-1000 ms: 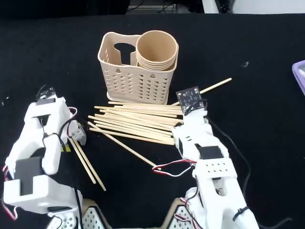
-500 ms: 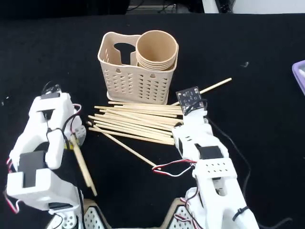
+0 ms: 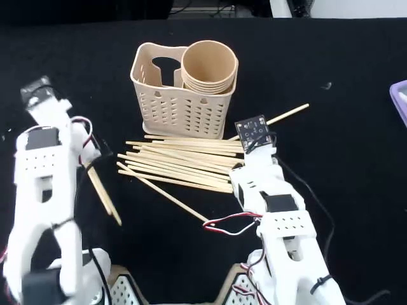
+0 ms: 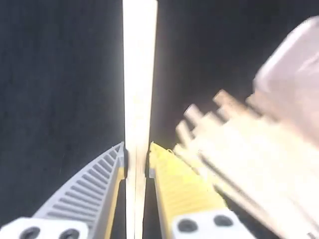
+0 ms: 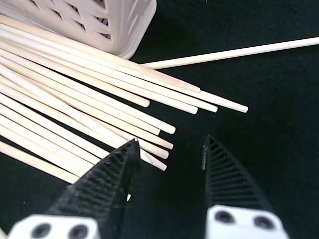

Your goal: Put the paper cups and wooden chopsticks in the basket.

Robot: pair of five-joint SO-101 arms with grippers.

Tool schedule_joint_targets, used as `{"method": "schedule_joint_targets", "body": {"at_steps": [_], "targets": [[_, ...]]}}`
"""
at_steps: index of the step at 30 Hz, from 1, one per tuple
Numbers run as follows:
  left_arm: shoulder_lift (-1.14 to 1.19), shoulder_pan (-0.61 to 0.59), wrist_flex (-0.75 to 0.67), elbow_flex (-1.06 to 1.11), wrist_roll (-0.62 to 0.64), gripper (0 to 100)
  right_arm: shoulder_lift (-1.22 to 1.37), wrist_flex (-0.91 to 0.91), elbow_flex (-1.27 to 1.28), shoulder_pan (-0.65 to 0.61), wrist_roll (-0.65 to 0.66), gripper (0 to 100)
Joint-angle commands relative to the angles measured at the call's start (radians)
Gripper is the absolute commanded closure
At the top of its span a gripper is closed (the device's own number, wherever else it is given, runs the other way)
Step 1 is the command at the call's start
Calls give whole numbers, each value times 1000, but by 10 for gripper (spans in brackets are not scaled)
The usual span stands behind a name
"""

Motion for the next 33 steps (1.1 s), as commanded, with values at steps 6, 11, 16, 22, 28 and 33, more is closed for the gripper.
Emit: {"method": "schedule_joint_targets", "body": {"at_steps": [6,11,16,22,28,33], "targets": [[-414,-7,-209,-56,9,970,-27,-28,-4,18,-9,985],[-580,1,-436,-47,8,970,-28,-80,24,18,-9,987],[-594,154,-704,-47,8,970,-28,-83,25,18,-9,987],[-427,343,-853,-87,2,970,-28,-83,25,18,-9,987],[-192,367,-896,-255,-3,970,-28,-83,25,17,-9,987],[-34,378,-888,-346,-87,970,-28,-83,25,17,-9,987]]}}
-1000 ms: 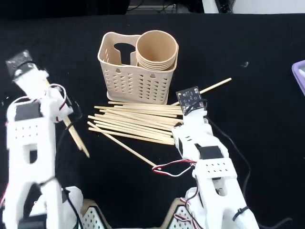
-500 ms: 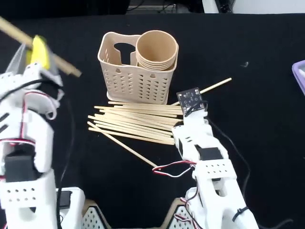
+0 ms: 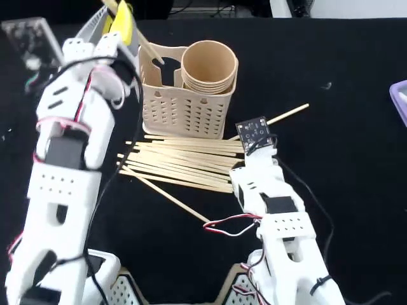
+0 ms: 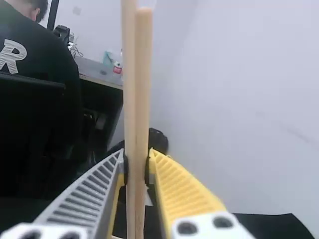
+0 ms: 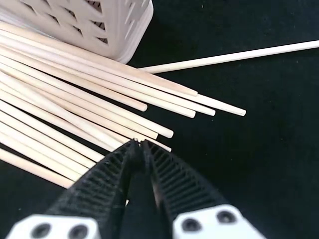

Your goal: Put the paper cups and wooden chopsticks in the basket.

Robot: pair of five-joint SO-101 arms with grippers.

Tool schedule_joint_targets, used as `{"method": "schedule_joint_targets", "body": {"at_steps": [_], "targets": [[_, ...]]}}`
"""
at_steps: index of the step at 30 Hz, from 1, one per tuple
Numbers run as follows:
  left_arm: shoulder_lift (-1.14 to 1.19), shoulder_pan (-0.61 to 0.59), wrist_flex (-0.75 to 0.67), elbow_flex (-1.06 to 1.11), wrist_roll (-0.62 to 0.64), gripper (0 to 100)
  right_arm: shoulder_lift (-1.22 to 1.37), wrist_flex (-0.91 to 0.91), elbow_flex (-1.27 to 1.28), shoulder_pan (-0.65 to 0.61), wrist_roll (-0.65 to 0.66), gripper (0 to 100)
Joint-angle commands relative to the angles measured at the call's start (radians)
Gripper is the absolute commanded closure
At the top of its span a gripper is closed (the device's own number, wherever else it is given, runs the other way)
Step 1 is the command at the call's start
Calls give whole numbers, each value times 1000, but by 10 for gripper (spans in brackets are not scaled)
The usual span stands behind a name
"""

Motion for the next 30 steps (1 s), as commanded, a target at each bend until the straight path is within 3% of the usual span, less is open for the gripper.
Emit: {"method": "schedule_joint_targets", "body": {"at_steps": [1,14,21,24,30], "targets": [[77,27,-15,-85,-57,970,-28,-25,-5,11,-8,987],[130,111,26,107,-264,970,-28,-25,-4,8,-6,987],[129,85,34,88,-265,942,-27,-25,-2,8,-6,987],[129,82,124,28,-262,890,-27,-25,-2,8,-5,987],[132,82,278,-94,-262,884,-25,-25,-2,8,-5,987]]}}
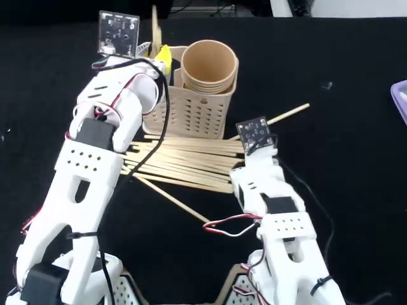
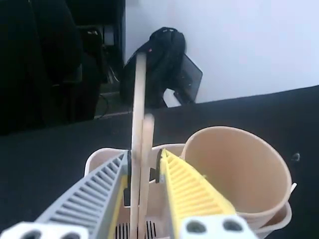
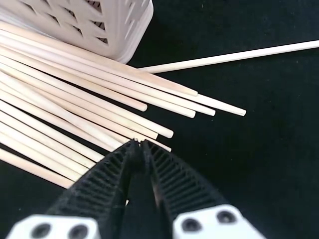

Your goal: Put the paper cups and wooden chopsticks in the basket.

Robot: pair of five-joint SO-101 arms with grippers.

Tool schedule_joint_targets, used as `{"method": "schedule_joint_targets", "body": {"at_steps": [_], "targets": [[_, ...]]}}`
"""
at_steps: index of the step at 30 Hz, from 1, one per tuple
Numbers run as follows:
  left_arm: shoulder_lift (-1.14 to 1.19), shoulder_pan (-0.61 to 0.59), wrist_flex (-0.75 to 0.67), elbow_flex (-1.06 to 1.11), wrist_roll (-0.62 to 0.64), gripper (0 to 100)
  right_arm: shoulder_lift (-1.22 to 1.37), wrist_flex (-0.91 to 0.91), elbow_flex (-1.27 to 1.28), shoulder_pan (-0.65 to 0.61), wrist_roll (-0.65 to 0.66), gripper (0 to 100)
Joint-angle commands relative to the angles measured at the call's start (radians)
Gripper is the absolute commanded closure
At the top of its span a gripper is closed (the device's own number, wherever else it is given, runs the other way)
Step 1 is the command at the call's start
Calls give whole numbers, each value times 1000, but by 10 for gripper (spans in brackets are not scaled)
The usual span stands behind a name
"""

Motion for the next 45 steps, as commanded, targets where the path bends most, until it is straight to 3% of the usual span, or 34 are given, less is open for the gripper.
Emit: {"method": "schedule_joint_targets", "body": {"at_steps": [1,6,12,16,19,25,28,36,42,45], "targets": [[-11,-10,43,-108,3,884,-25,-25,-2,8,-5,987],[-35,-12,69,-134,-2,884,-25,-25,-2,8,-5,987],[-204,-90,269,-206,-2,884,-24,-25,-2,8,-9,987],[-336,-305,508,-150,-6,883,-27,-17,-4,8,-9,985],[-364,-499,624,18,0,884,-28,-3,-18,8,-9,982],[-302,-593,529,463,-35,879,-28,203,-142,-37,-3,801],[-245,-591,445,591,-52,879,-27,285,-186,-104,41,795],[-101,-598,417,621,-48,879,-15,407,-236,-311,250,804],[-37,-599,410,619,-48,880,156,399,-300,-353,322,796],[-31,-599,410,619,-48,880,282,399,-371,-353,358,723]]}}
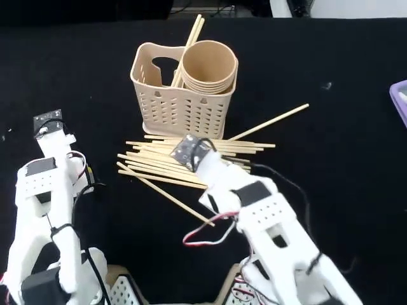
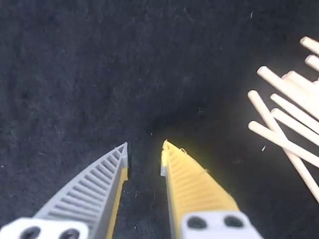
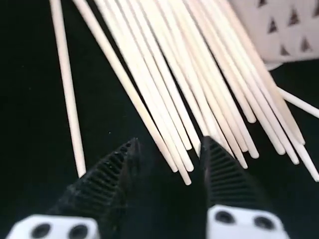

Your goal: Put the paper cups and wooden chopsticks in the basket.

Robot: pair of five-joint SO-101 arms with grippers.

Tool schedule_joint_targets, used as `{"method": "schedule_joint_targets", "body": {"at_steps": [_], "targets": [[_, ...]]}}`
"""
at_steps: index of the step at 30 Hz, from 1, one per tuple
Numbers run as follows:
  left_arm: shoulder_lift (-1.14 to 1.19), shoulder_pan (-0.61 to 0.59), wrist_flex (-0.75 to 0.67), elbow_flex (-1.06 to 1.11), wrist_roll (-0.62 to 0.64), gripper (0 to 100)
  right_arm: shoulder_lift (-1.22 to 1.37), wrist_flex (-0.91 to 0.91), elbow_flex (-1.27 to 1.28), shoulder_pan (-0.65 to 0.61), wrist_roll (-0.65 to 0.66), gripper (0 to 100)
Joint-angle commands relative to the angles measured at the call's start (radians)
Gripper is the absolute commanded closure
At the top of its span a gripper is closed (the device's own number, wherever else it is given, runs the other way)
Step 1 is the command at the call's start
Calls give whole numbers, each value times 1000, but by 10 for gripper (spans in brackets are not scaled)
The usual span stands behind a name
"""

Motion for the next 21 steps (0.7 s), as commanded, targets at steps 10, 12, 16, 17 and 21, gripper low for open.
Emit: {"method": "schedule_joint_targets", "body": {"at_steps": [10,12,16,17,21], "targets": [[6,-12,-11,-1,-3,880,424,-75,-189,-12,184,719],[6,-12,-12,2,-3,880,469,-91,-191,-12,184,766],[6,-12,-12,2,-8,880,493,-87,-194,-12,184,917],[6,-12,-12,2,-9,880,483,-87,-191,-12,181,971],[6,-12,-14,2,-11,880,381,-32,-174,6,176,990]]}}
